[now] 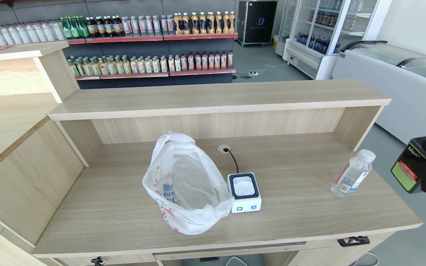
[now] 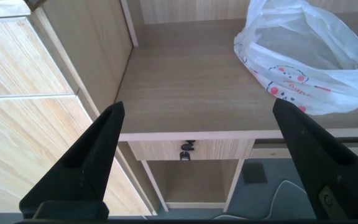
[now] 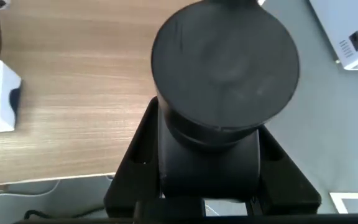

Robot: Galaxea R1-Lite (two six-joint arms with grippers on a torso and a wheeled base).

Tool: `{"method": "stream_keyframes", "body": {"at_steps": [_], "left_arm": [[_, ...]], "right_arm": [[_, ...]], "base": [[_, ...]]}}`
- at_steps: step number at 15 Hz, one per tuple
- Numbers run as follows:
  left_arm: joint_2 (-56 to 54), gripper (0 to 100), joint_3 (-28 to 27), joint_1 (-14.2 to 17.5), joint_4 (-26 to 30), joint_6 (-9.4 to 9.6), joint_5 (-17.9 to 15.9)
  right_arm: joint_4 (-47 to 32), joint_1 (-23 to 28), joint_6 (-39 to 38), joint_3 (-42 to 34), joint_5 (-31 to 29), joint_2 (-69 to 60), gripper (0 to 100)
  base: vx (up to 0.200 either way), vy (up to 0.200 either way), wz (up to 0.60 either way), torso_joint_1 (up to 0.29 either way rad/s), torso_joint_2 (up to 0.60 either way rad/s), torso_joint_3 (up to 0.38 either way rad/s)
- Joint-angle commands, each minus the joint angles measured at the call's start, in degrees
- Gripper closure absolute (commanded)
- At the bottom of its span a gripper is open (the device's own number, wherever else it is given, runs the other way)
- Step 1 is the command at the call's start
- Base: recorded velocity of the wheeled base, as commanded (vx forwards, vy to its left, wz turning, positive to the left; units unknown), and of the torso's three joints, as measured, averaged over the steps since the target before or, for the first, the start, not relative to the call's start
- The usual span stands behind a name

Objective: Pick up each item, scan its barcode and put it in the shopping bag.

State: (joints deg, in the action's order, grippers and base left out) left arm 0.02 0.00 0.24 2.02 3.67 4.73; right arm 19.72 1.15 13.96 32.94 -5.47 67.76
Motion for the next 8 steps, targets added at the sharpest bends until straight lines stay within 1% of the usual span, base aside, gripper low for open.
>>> {"method": "stream_keyframes", "body": {"at_steps": [1, 2, 3, 4, 5, 6, 7, 8], "left_arm": [[-0.02, 0, 0.0, 0.02, 0.0, 0.02, 0.02], [-0.02, 0, 0.0, 0.02, 0.0, 0.02, 0.02], [-0.02, 0, 0.0, 0.02, 0.0, 0.02, 0.02], [-0.02, 0, 0.0, 0.02, 0.0, 0.02, 0.02], [-0.02, 0, 0.0, 0.02, 0.0, 0.02, 0.02], [-0.02, 0, 0.0, 0.02, 0.0, 0.02, 0.02], [-0.02, 0, 0.0, 0.02, 0.0, 0.02, 0.02], [-0.02, 0, 0.0, 0.02, 0.0, 0.02, 0.02]], "right_arm": [[-0.04, -0.71, -0.51, 1.16, 1.17, 0.1, 100], [-1.18, -3.26, -3.68, 3.01, 2.66, 0.62, 100], [-4.87, -4.57, -7.1, 6.0, 4.07, 0.98, 100], [-11.73, -4.84, -8.51, 10.3, 6.44, 1.68, 100], [-20.08, -4.66, -9.21, 15.31, 10.4, 2.29, 100], [-26.23, -4.57, -10.88, 18.83, 13.74, 3.0, 100], [-29.04, -4.57, -11.85, 20.23, 15.93, 3.88, 100], [-29.04, -4.49, -12.02, 20.15, 16.72, 4.32, 100]], "base": [[0.0, 0.0, 0.6, 0.002, 0.0, 0.012], [0.0, 0.0, 0.6, 0.002, 0.0, 0.007], [0.0, 0.0, 0.6, -0.002, 0.0, 0.007], [0.0, 0.0, 0.6, 0.017, 0.0, 0.002], [0.0, 0.0, 0.6, 0.002, 0.01, -0.002], [0.0, 0.0, 0.6, -0.002, 0.0, 0.002], [0.0, 0.0, 0.6, 0.002, 0.01, 0.002], [0.0, 0.0, 0.6, 0.002, 0.01, -0.002]]}}
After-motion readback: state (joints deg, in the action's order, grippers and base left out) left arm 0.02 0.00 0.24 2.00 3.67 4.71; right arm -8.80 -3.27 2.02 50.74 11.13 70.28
